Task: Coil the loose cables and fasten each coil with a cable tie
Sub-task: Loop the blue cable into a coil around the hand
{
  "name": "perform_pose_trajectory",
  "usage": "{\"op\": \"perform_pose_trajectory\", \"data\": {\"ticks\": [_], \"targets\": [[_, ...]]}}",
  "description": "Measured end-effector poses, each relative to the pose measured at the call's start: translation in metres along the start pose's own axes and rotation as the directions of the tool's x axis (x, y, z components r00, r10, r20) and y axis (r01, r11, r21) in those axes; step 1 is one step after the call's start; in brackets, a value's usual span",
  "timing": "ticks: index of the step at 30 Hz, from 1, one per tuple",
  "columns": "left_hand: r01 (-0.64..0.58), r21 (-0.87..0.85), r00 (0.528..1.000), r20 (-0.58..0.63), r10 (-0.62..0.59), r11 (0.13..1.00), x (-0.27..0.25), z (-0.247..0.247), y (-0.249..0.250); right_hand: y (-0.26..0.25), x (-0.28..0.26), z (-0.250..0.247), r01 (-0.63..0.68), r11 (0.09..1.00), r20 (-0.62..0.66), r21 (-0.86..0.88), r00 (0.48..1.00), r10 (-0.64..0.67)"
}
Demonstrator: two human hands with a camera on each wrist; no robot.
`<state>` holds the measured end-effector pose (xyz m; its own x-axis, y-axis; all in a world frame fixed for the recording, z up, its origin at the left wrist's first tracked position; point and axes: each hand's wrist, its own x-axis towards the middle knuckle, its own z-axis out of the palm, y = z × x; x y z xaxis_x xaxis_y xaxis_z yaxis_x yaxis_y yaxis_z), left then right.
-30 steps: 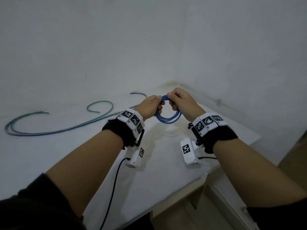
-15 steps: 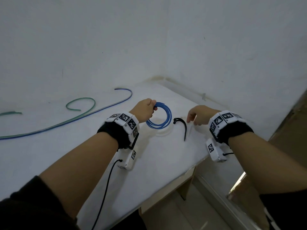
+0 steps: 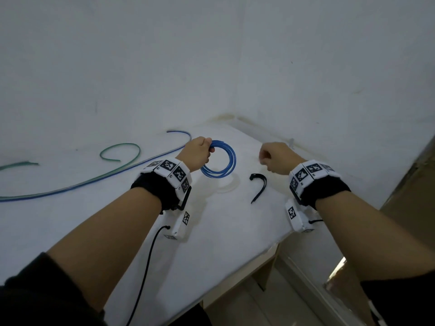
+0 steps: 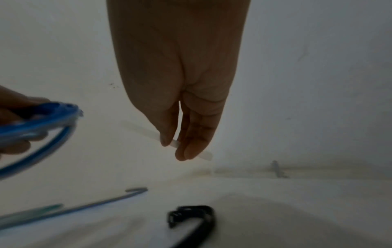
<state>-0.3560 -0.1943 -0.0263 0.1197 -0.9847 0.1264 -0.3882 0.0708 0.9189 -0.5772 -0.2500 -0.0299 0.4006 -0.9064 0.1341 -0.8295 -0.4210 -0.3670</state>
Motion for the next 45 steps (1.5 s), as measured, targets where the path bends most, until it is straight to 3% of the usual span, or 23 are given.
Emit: {"op": "perform_pose_trajectory", "data": {"ticks": [4, 9, 13, 15, 17, 19, 24, 29, 32, 35, 39, 42, 45], "targets": [[0.0, 0.021, 0.997, -0.076, 0.001, 1.0, -0.004, -0.028, -0.004, -0.053, 0.013, 0.006, 0.092, 0.924, -0.129, 0.372, 0.991, -0.047], [0.01, 0.149, 0.979, -0.203, 0.02, 0.989, -0.018, -0.08, -0.016, -0.134, 0.026, 0.024, 0.266, 0.765, -0.218, 0.586, 0.961, -0.168], [0.081, 0.227, 0.945, -0.328, -0.003, 0.97, -0.034, -0.13, -0.032, -0.196, 0.028, 0.041, 0.38, 0.542, -0.304, 0.749, 0.925, -0.228], [0.105, 0.258, 0.918, -0.396, 0.006, 0.96, -0.045, -0.159, -0.04, -0.227, 0.027, 0.05, 0.38, 0.381, -0.298, 0.843, 0.919, -0.257], [0.118, 0.261, 0.896, -0.444, 0.01, 0.958, -0.055, -0.179, -0.047, -0.249, 0.026, 0.059, 0.346, 0.275, -0.256, 0.897, 0.914, -0.315], [0.127, 0.222, 0.874, -0.486, -0.004, 0.967, -0.065, -0.201, -0.056, -0.272, 0.026, 0.073, 0.316, 0.271, -0.195, 0.909, 0.899, -0.393], [0.087, 0.08, 0.851, -0.524, -0.032, 0.993, -0.089, -0.24, -0.07, -0.322, 0.03, 0.101, 0.335, 0.373, -0.118, 0.865, 0.859, -0.498], [0.133, -0.001, 0.843, -0.527, -0.113, 0.991, -0.111, -0.266, -0.071, -0.355, 0.027, 0.113, 0.345, 0.248, -0.164, 0.905, 0.822, -0.545], [0.189, 0.002, 0.823, -0.546, -0.157, 0.982, -0.119, -0.279, -0.072, -0.365, 0.023, 0.119, 0.343, 0.233, -0.159, 0.91, 0.806, -0.57], [0.236, 0.053, 0.85, -0.496, -0.18, 0.97, -0.126, -0.288, -0.076, -0.374, 0.02, 0.124, 0.317, 0.205, -0.143, 0.926, 0.797, -0.587], [0.223, 0.132, 0.847, -0.516, -0.125, 0.966, -0.13, -0.294, -0.081, -0.385, 0.018, 0.123, 0.282, 0.169, -0.132, 0.945, 0.796, -0.591], [0.187, 0.148, 0.807, -0.586, -0.066, 0.971, -0.133, -0.295, -0.081, -0.388, 0.017, 0.119, 0.227, 0.176, -0.096, 0.958, 0.831, -0.548], [0.146, 0.263, 0.799, -0.599, 0.043, 0.954, -0.136, -0.29, -0.076, -0.388, 0.017, 0.119, 0.195, 0.169, -0.085, 0.966, 0.857, -0.508]]}}
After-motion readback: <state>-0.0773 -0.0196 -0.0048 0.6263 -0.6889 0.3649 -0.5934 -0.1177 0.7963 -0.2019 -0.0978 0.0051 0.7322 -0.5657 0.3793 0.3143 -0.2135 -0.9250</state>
